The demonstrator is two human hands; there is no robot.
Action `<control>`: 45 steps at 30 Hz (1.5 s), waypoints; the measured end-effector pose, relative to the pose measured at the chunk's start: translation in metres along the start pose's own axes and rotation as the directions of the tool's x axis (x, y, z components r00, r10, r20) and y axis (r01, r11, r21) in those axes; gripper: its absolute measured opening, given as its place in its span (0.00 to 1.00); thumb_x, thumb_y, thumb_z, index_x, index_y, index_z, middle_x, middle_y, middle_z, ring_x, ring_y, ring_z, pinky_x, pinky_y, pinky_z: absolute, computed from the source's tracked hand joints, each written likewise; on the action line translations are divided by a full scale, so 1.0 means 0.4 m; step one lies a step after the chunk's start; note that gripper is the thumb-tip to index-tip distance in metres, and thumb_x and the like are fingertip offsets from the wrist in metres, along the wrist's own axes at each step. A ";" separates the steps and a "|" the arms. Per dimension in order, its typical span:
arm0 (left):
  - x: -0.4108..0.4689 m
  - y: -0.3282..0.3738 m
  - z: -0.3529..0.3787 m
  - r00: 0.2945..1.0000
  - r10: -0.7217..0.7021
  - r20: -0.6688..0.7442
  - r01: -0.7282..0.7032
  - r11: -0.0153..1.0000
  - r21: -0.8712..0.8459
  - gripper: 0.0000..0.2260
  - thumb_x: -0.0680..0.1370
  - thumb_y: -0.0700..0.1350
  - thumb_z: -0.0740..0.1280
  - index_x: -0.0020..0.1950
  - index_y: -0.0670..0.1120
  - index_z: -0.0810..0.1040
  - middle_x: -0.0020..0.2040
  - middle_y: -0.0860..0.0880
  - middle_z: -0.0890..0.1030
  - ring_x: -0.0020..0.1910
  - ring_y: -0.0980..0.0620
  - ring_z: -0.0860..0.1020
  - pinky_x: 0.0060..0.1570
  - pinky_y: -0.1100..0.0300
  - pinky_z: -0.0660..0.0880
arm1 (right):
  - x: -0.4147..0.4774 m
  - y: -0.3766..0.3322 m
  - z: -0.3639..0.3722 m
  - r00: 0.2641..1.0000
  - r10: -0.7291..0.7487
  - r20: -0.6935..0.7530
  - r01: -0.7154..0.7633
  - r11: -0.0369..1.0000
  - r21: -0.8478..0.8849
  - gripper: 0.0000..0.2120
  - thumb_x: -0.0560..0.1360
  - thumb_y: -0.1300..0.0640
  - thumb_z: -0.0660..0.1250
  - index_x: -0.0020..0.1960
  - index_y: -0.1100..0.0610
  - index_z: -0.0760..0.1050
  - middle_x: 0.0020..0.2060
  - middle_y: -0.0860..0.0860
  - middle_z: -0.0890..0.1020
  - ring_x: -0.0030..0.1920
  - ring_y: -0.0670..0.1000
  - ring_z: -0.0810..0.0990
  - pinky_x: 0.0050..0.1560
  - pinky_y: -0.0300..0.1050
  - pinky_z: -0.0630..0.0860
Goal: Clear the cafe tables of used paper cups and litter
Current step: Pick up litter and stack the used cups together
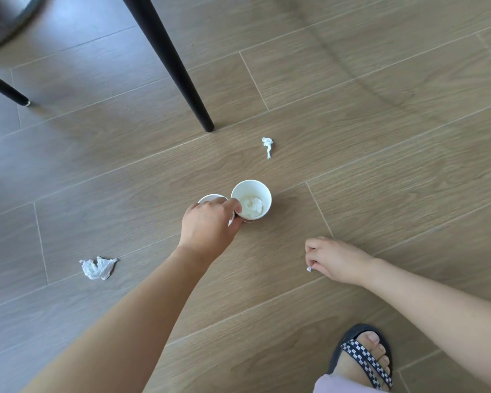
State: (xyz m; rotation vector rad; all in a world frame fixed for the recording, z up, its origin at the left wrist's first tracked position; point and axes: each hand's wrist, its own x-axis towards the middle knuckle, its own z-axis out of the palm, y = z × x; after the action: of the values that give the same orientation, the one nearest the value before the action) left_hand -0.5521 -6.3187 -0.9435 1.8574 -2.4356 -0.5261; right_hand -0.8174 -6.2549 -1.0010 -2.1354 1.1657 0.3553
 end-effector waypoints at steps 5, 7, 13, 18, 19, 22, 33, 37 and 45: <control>-0.012 -0.021 -0.024 0.999 -0.033 -0.025 0.033 0.999 0.024 0.06 0.75 0.50 0.65 0.49 0.52 0.79 0.43 0.53 0.81 0.39 0.49 0.79 0.37 0.60 0.65 | 0.093 0.008 -0.072 0.981 0.036 -0.188 -0.015 0.994 0.110 0.04 0.74 0.56 0.65 0.44 0.55 0.78 0.47 0.48 0.77 0.47 0.48 0.76 0.44 0.38 0.68; -0.020 -0.032 -0.038 0.997 -0.051 -0.055 0.053 0.998 0.032 0.04 0.73 0.50 0.68 0.46 0.52 0.79 0.40 0.53 0.81 0.35 0.48 0.78 0.34 0.61 0.62 | 0.149 0.013 -0.118 0.963 0.041 -0.267 -0.002 0.990 0.142 0.04 0.73 0.56 0.67 0.43 0.55 0.79 0.47 0.47 0.76 0.45 0.48 0.76 0.44 0.42 0.71; -0.041 -0.084 -0.074 0.981 -0.165 -0.099 0.167 0.986 0.018 0.03 0.71 0.50 0.70 0.43 0.53 0.79 0.36 0.55 0.79 0.31 0.50 0.77 0.26 0.68 0.55 | 0.344 0.032 -0.265 0.865 0.096 -0.493 -0.014 0.986 0.169 0.04 0.72 0.57 0.69 0.40 0.57 0.78 0.54 0.51 0.74 0.52 0.53 0.74 0.42 0.41 0.66; -0.057 -0.162 -0.110 0.956 -0.284 -0.070 0.285 0.959 0.002 0.04 0.73 0.54 0.67 0.45 0.57 0.77 0.40 0.58 0.78 0.36 0.53 0.78 0.27 0.68 0.60 | 0.448 0.046 -0.304 0.885 0.173 -0.433 -0.131 0.983 0.125 0.04 0.72 0.61 0.67 0.39 0.60 0.78 0.61 0.55 0.72 0.59 0.59 0.70 0.55 0.45 0.68; -0.062 -0.178 -0.117 0.951 -0.302 -0.070 0.303 0.953 -0.003 0.04 0.73 0.55 0.67 0.45 0.57 0.77 0.40 0.59 0.77 0.36 0.54 0.78 0.27 0.68 0.61 | 0.455 0.044 -0.298 0.885 0.189 -0.426 -0.144 0.980 0.134 0.04 0.72 0.62 0.66 0.39 0.61 0.78 0.59 0.55 0.73 0.57 0.59 0.71 0.55 0.46 0.69; -0.074 -0.218 -0.133 0.939 -0.338 -0.060 0.338 0.941 -0.008 0.04 0.73 0.55 0.66 0.46 0.58 0.77 0.40 0.59 0.77 0.38 0.55 0.78 0.27 0.67 0.63 | 0.454 0.021 -0.280 0.879 0.221 -0.422 -0.141 0.967 0.211 0.05 0.72 0.64 0.65 0.38 0.60 0.76 0.49 0.55 0.76 0.50 0.58 0.75 0.49 0.46 0.72; -0.077 -0.373 -0.261 0.977 -0.177 0.121 0.155 0.972 0.177 0.06 0.75 0.56 0.62 0.49 0.59 0.75 0.45 0.59 0.77 0.37 0.55 0.73 0.28 0.65 0.60 | 0.444 -0.272 -0.404 0.932 -0.241 -0.269 0.230 0.970 -0.073 0.05 0.74 0.61 0.63 0.42 0.57 0.76 0.46 0.50 0.77 0.46 0.51 0.76 0.34 0.33 0.60; -0.125 -0.434 -0.313 0.982 -0.120 0.148 0.090 0.976 0.197 0.07 0.74 0.56 0.61 0.49 0.59 0.75 0.44 0.60 0.77 0.37 0.57 0.71 0.28 0.66 0.59 | 0.465 -0.404 -0.432 0.937 -0.301 -0.179 0.276 0.949 -0.150 0.05 0.75 0.60 0.61 0.44 0.58 0.75 0.48 0.52 0.77 0.46 0.53 0.76 0.38 0.39 0.62; -0.259 -0.576 -0.271 0.911 -0.411 0.031 0.409 0.911 0.059 0.06 0.73 0.53 0.65 0.49 0.58 0.76 0.41 0.58 0.76 0.39 0.54 0.75 0.31 0.63 0.65 | 0.550 -0.636 -0.245 0.964 -0.257 -0.075 0.252 0.966 -0.062 0.05 0.74 0.63 0.61 0.45 0.61 0.76 0.51 0.57 0.77 0.53 0.57 0.76 0.51 0.48 0.73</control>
State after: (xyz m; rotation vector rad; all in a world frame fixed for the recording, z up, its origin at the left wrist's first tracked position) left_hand -0.2832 -6.3004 -0.8890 2.4196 -2.0954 -0.5242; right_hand -0.4917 -6.3655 -0.9350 -2.3311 0.9183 0.1847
